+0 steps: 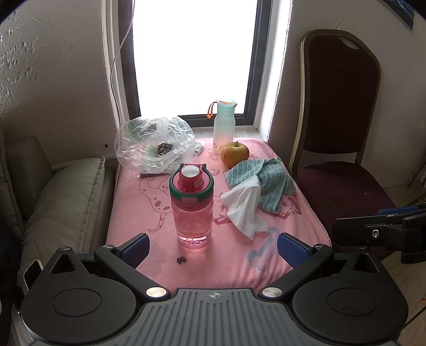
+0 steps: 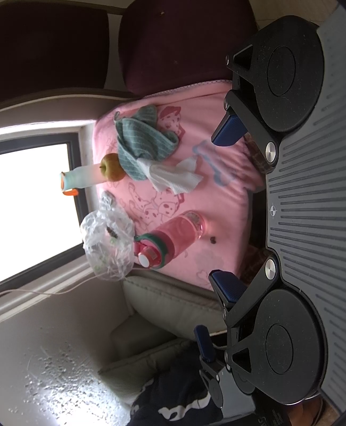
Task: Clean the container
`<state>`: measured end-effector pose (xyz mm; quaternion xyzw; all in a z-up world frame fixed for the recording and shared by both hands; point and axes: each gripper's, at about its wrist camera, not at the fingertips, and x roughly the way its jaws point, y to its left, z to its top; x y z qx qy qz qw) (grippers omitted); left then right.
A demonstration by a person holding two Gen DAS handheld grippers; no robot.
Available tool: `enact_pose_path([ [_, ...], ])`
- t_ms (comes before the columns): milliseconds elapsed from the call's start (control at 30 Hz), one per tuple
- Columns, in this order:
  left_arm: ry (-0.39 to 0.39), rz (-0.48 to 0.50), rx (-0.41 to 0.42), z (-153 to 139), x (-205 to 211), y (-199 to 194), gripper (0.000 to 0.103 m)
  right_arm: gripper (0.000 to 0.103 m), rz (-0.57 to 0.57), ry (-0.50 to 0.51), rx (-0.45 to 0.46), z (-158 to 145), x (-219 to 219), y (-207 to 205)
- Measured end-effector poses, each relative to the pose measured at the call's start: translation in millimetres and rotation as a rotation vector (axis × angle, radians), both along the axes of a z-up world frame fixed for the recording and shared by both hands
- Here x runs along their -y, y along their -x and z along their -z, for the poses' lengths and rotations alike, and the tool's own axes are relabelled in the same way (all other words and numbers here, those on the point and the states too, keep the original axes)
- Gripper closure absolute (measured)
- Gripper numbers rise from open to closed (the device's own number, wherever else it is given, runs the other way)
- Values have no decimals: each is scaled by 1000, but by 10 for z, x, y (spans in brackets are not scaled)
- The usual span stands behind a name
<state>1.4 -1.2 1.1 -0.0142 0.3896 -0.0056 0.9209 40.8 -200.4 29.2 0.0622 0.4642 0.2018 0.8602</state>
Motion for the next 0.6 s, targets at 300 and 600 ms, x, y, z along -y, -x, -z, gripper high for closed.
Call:
enact_pose_path([
  [300,1,1,-4,17,-6,-15,1,0,-2,-2,-4,16,-14,-7],
  [600,1,-17,-32,127,-53,-87,1,0,16,-13,-23,119,4,-88],
])
